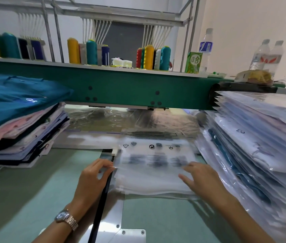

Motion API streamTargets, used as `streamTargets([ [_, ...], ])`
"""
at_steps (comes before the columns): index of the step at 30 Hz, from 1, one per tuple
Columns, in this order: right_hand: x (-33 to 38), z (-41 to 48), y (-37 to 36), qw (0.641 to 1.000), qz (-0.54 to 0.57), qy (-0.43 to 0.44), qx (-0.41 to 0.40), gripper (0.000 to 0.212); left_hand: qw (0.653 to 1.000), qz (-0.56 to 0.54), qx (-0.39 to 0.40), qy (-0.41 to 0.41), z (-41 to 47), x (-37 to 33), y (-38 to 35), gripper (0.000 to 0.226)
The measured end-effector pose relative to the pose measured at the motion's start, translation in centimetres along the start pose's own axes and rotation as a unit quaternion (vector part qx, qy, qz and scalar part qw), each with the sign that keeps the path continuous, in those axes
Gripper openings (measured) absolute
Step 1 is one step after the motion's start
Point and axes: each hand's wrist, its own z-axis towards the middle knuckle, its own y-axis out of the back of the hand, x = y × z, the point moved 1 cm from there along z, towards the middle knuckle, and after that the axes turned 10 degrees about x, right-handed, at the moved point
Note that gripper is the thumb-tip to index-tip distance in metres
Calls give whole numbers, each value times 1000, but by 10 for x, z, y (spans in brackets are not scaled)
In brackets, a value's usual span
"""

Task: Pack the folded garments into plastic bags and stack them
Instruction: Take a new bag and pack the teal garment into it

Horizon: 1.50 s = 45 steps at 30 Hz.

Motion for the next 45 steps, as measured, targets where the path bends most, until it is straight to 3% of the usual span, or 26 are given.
streamTargets([
  [4, 34, 23, -5, 970, 194, 140, 35, 37, 999, -37, 7, 5, -2, -3, -3, 14],
  [8, 47, 45, -15, 913, 370, 141, 99, 34, 999, -36, 6, 0, -2, -7, -1, 7],
  [11, 50, 54, -26, 899, 392, 147, 130, 34, 1000, -28, 3, 10, -2, -4, -1, 8],
  [15, 46, 57, -37, 877, 441, 159, 110, 21, 999, -26, 13, 27, -2, 0, -2, 18],
  [20, 32, 56, -56, 916, 351, 164, 107, 31, 999, -11, -8, 37, -2, -7, 1, 23],
  [23, 30, 54, -66, 925, 313, 150, 157, 36, 991, 100, 4, -90, -3, -25, -5, 40],
  [25, 31, 55, -69, 929, 306, 140, 157, 40, 963, 131, 90, -218, -6, -46, -18, 37],
  [27, 33, 55, -68, 932, 306, 133, 144, 43, 915, 214, 181, -291, -10, -61, -35, 37],
  [29, 36, 52, -65, 931, 314, 133, 126, 41, 889, 293, 225, -271, -11, -68, -49, 48],
  [33, 40, 47, -54, 920, 371, 129, 12, 34, 906, 319, 244, -137, -10, -65, -49, 61],
  [37, 45, 44, -48, 917, 366, 94, -126, 38, 894, 335, 272, -119, -14, -63, -49, 58],
  [40, 49, 39, -43, 919, 312, 117, -212, 40, 890, 343, 281, -105, -12, -64, -47, 59],
  [42, 49, 36, -41, 922, 278, 131, -234, 40, 892, 326, 299, -90, -11, -64, -46, 68],
  [45, 47, 33, -42, 942, 215, 157, -203, 42, 888, 281, 359, -62, -12, -63, -50, 82],
])
